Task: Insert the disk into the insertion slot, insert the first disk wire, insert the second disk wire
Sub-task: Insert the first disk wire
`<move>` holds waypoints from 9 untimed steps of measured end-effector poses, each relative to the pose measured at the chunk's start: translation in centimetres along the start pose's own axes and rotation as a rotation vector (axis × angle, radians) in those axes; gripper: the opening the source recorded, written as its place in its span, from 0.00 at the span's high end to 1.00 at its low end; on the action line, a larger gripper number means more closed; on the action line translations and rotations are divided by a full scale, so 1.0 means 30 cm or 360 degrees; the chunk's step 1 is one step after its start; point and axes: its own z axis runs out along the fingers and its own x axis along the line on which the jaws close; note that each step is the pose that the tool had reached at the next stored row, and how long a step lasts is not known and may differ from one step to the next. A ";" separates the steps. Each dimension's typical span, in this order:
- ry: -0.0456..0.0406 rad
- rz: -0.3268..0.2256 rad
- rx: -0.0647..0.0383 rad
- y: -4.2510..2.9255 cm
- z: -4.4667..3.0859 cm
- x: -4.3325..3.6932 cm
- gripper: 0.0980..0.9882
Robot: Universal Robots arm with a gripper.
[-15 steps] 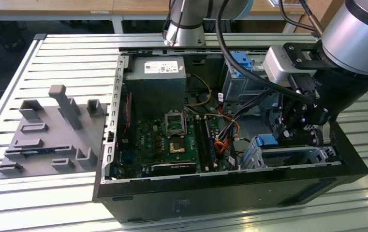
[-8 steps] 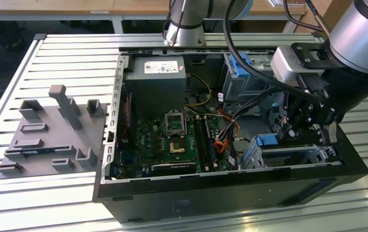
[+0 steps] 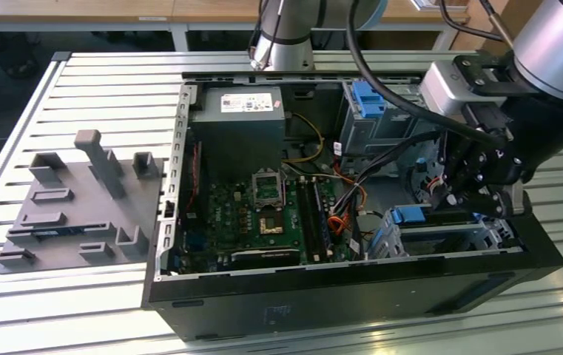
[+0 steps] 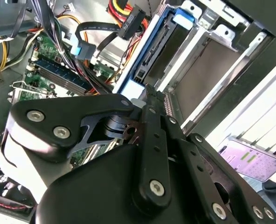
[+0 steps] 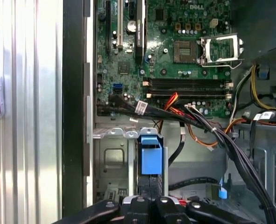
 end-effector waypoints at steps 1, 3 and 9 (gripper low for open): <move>0.0000 0.0000 0.0000 -0.009 0.000 0.000 0.99; -0.0002 0.0000 0.0000 -0.029 -0.001 -0.001 0.99; -0.0005 0.0000 0.0000 -0.040 -0.020 -0.004 0.99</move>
